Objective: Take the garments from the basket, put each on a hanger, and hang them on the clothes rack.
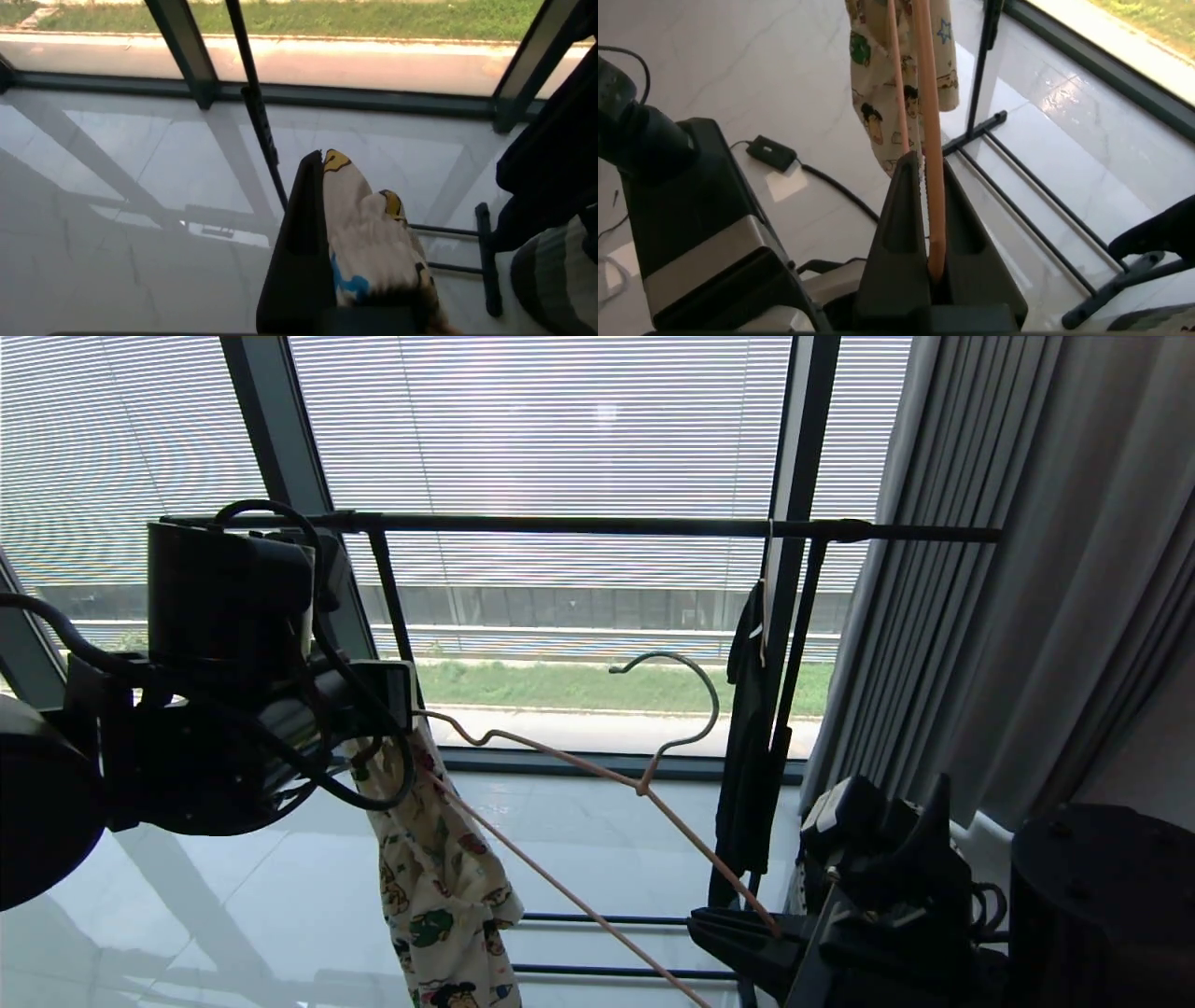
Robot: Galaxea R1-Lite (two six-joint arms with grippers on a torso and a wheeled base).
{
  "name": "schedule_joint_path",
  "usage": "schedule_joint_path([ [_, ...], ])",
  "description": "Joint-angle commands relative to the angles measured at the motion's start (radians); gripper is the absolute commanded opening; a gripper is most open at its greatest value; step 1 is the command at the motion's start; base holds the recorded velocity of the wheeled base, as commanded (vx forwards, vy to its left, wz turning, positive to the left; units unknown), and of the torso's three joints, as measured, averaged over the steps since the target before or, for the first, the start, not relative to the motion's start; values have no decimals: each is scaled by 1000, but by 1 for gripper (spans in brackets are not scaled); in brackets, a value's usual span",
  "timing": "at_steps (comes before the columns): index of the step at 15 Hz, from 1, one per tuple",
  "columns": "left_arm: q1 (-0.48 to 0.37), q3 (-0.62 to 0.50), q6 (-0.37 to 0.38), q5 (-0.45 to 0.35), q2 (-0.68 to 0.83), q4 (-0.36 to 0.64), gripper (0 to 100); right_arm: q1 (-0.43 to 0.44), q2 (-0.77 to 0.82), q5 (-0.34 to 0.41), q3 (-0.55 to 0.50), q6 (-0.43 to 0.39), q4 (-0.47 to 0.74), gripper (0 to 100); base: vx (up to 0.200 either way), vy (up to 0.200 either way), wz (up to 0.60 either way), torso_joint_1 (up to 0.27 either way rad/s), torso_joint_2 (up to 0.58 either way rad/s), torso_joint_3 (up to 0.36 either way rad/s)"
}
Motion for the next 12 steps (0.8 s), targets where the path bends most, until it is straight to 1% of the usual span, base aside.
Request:
schedule_joint_path([
  [1, -15, -18, -28, 20, 21, -1, 0, -1, 90, -29, -53, 10, -9, 0, 0, 0, 0, 0, 0, 0],
  [2, -22, -22, -41, 21, 21, -1, 0, -1, 102, -29, -73, 11, -9, 0, 0, 0, 0, 0, 0, 0],
  [5, -43, -28, -42, 21, 18, -1, 0, -1, 141, -30, -127, 10, -7, 0, 0, 0, 0, 0, 0, 0],
  [9, -163, -30, -45, 21, -5, -1, 0, -4, 217, -58, -194, 11, -9, 0, 0, 0, 0, 0, 0, 0],
  [12, -244, -31, -82, 21, -12, -1, 0, -11, 260, -59, -236, 13, -9, 0, 0, 0, 0, 0, 0, 0],
])
